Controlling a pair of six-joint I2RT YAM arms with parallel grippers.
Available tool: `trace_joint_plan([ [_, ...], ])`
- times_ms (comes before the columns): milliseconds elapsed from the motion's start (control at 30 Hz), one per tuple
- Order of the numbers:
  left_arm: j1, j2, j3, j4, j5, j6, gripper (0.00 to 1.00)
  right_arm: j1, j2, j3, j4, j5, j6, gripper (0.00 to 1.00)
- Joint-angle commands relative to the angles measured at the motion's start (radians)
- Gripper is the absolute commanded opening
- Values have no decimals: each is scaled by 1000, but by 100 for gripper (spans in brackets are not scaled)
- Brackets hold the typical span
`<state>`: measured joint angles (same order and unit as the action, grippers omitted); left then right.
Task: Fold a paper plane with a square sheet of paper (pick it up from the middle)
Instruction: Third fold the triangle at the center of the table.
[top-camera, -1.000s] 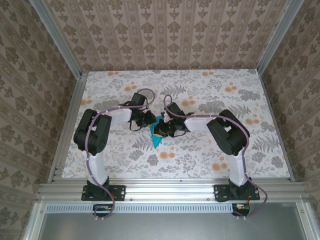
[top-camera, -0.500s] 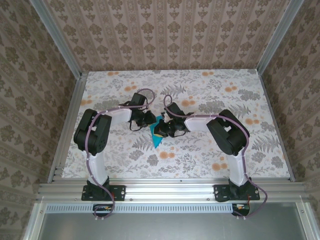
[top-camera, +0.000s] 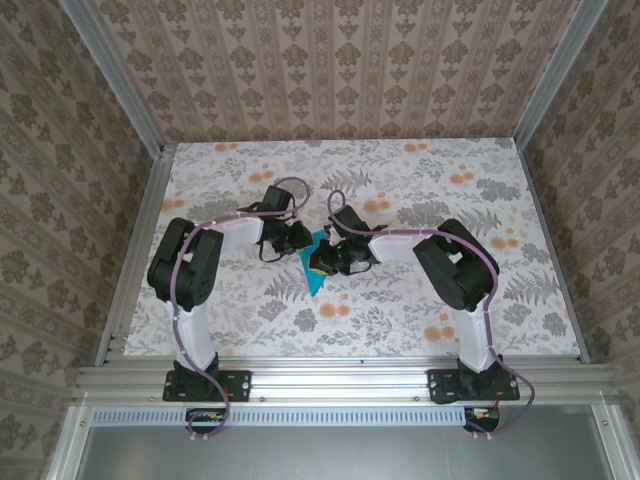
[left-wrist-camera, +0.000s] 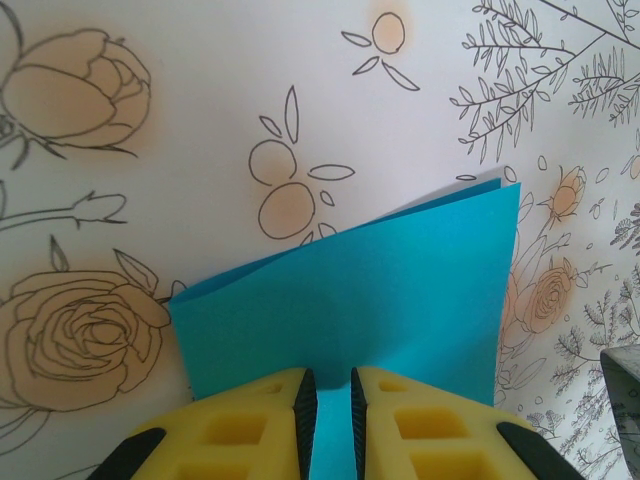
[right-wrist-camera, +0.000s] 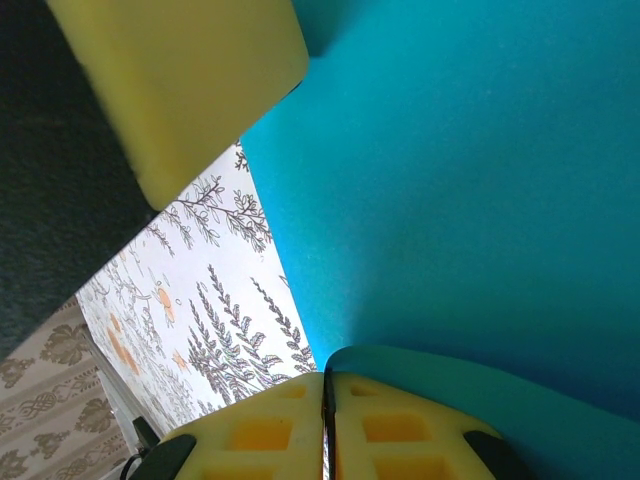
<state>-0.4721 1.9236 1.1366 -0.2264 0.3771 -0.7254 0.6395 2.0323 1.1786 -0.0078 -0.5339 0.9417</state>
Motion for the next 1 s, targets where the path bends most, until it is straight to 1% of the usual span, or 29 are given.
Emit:
trace_joint_plan([
  [0, -10, 43, -21, -65, -27, 15, 22, 6, 26, 4, -39, 18, -21, 12],
  [367, -10, 40, -20, -65, -26, 15, 22, 6, 52, 16, -47, -11, -39, 19],
  [600, -12, 38, -18, -68, -26, 15, 22, 7, 61, 10, -13, -30, -27, 22],
  [867, -12, 27, -7, -79, -26, 19, 22, 3, 58, -19, -8, -20, -45, 34],
  [967, -10, 26, 0, -86, -24, 20, 22, -3, 52, -39, -3, -15, -48, 33],
])
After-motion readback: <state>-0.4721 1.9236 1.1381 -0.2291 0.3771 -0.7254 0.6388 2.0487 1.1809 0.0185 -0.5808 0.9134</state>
